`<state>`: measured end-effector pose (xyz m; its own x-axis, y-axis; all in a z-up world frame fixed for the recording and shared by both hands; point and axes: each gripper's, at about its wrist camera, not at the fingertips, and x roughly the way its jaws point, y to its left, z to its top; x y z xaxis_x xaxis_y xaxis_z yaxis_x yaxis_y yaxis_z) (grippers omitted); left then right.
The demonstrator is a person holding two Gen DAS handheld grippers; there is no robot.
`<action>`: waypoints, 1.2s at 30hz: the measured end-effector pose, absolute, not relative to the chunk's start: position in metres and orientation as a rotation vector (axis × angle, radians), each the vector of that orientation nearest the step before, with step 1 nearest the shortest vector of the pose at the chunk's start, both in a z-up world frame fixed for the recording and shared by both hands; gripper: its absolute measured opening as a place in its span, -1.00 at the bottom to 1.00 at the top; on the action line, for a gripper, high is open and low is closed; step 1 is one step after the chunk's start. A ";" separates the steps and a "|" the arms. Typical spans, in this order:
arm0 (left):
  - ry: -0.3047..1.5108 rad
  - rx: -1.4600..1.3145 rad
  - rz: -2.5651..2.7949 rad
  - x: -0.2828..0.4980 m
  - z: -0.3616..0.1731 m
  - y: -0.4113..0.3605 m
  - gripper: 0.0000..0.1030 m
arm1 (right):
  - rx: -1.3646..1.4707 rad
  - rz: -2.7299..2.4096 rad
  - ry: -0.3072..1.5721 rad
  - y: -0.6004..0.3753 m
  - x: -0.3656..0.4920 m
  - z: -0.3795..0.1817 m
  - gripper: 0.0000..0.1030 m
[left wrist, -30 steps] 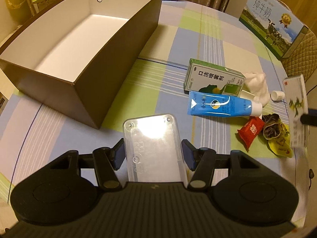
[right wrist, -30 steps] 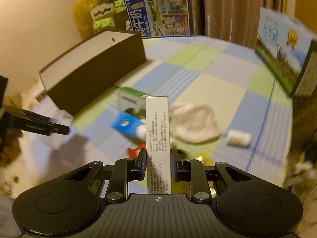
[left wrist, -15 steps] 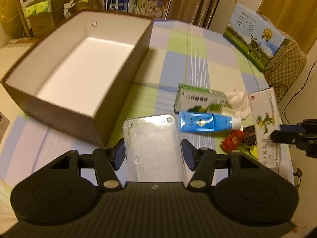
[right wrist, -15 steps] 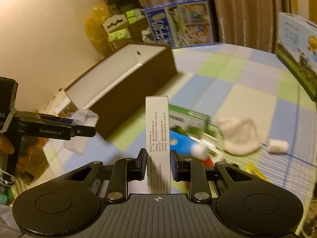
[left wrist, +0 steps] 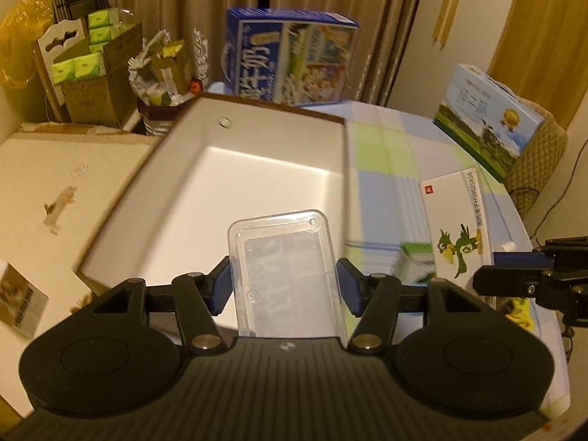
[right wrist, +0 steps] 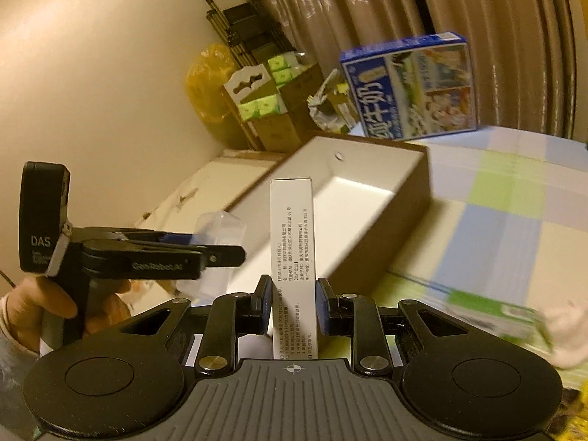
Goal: Organize objects
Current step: 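Carry the clear container with the left tool while the right tool carries the white box over the open box, then open the left tool to drop the container while the right tool releases the white box inside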
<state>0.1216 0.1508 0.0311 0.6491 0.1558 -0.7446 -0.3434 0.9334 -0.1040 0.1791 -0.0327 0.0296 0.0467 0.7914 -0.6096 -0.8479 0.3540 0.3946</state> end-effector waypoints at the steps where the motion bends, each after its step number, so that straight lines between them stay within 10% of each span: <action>1: 0.815 -0.238 0.288 0.123 0.032 0.160 0.06 | -0.075 1.244 0.874 -0.021 0.177 0.028 -0.58; 36: 1.039 -0.229 0.194 0.192 -0.052 0.281 0.06 | -0.447 0.963 1.034 0.131 0.193 -0.079 -0.35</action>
